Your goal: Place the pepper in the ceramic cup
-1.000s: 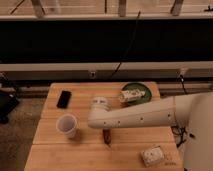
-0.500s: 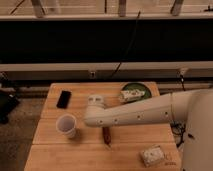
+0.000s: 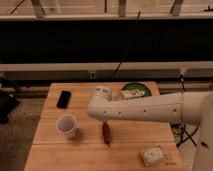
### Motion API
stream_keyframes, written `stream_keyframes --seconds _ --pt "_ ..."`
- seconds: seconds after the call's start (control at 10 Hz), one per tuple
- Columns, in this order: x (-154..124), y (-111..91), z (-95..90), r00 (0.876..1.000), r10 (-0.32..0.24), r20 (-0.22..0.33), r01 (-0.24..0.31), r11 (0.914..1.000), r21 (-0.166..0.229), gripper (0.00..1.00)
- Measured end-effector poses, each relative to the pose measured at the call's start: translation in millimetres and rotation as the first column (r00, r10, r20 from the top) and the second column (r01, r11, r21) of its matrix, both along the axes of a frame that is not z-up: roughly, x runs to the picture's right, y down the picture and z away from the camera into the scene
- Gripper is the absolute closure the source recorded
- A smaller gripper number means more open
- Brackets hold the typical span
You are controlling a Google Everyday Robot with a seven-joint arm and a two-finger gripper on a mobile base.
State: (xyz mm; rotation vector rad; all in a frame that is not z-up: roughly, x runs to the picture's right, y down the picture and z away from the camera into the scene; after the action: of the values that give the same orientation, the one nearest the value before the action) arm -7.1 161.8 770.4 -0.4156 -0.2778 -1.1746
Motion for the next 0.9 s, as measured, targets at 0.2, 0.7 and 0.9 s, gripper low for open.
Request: stream_keyframes --seconds 0.2,0.7,0.9 --pt "-2 2 -0.8 0.999 -0.026 0.048 0.028 0.9986 -0.046 0.25" --pt "-3 26 13.4 0.989 -0.095 0.114 0.113 0.9806 -0.16 0.2" --pt "-2 35 16.9 0.986 -0.111 0.125 0.132 0.9755 -0.176 0.2"
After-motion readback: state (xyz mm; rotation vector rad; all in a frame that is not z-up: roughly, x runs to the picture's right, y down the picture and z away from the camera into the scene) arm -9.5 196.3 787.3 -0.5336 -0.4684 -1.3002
